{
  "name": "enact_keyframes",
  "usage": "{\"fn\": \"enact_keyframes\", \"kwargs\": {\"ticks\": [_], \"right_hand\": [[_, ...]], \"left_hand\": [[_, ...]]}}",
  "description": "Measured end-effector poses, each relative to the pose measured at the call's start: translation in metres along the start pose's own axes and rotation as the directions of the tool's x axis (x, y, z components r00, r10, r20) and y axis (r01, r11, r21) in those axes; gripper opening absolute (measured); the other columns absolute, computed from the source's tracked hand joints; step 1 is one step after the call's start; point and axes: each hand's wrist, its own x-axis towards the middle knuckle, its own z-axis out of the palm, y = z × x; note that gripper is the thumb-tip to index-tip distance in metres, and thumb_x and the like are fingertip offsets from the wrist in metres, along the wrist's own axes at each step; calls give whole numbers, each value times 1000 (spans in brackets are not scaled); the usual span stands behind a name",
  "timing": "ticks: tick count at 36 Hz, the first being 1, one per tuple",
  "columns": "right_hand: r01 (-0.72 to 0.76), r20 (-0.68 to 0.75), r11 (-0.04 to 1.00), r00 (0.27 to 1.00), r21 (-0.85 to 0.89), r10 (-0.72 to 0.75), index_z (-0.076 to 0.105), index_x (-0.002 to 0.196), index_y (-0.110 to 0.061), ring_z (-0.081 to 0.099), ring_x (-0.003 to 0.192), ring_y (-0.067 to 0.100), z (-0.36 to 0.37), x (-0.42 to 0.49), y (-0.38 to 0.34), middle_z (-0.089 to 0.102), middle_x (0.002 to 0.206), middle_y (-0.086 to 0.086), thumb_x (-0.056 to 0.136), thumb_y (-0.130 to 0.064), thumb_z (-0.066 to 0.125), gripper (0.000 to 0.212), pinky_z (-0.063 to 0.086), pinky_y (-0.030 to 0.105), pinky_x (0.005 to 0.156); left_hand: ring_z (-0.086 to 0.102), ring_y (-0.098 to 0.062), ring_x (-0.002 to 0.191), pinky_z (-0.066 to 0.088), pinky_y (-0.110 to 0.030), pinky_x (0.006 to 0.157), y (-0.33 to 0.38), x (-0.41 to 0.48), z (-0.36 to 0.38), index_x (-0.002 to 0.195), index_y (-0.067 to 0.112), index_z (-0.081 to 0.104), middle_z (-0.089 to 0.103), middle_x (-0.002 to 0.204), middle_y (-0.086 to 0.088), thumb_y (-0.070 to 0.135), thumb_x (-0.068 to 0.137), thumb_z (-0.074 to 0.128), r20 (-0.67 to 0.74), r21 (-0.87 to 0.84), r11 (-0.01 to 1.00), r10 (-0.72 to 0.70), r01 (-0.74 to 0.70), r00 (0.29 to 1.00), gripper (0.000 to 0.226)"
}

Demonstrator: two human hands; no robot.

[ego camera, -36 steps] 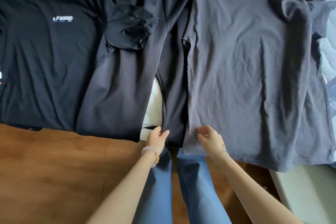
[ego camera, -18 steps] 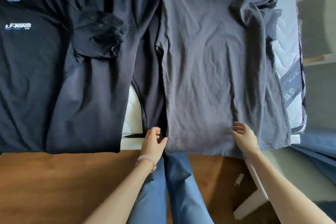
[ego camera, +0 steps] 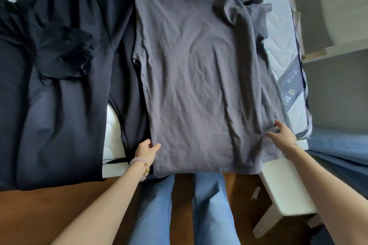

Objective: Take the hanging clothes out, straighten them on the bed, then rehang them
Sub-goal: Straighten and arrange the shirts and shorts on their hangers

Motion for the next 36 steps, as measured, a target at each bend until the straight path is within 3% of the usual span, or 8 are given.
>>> {"fn": "enact_keyframes", "kwargs": {"ticks": [5,8,12,15,20,26,32,36], "right_hand": [[46,-92,999,995,-8,-46,42,138,-14,51,119,32,-8,26,8,45,140,12,83,-10,60,58,42,40,95],[10,-148,1000,989,9,-8,45,133,-11,53,109,35,-15,36,13,43,134,15,84,-11,56,50,43,39,90],[-14,-146,1000,989,6,15,48,130,-6,47,118,36,-27,53,22,43,133,18,84,-13,55,48,35,41,103],[-57,-168,998,984,21,60,54,126,-7,49,117,35,-35,65,23,46,131,17,84,-15,56,43,36,39,102],[-109,-69,994,992,-9,108,65,100,-6,59,98,36,-41,80,28,66,106,19,86,-23,59,23,40,32,78],[-194,-114,978,976,-76,185,60,98,-11,53,110,41,-65,88,51,59,117,23,89,-27,56,18,42,41,92],[-211,-126,976,971,-59,202,57,103,-9,52,112,42,-75,92,61,58,119,25,90,-23,55,19,41,41,94],[-223,-119,975,969,-20,219,60,102,-9,53,112,40,-70,90,56,60,117,23,88,-22,57,19,41,40,95]], "left_hand": [[65,-34,98,46,-35,81,-1,-3,6,78,8,60,66,94,-12,14,95,60,-88,18,1000,-24,25,996,18],[64,-35,97,47,-36,81,2,-10,12,91,-1,62,68,98,-19,16,96,59,-137,22,998,-54,58,989,18],[62,-35,96,44,-36,78,5,-18,21,99,-6,63,68,104,-20,17,98,56,-210,36,996,-71,80,975,24],[60,-33,94,43,-35,79,8,-22,26,102,-5,63,65,101,-16,19,99,54,-243,51,994,-81,96,967,26],[53,-31,79,34,-34,67,9,-22,30,74,1,49,55,77,-14,17,99,54,-295,108,987,-80,116,952,30],[41,-28,69,27,-34,64,5,-21,27,58,7,31,40,60,-12,16,96,58,-364,162,976,-78,146,928,47],[46,-28,69,29,-33,63,7,-18,38,62,5,39,46,63,-13,18,97,58,-313,162,970,-123,180,942,42],[60,-35,87,40,-34,74,10,-17,39,87,-6,60,63,89,-22,20,98,56,-279,101,972,-179,214,944,29]]}}
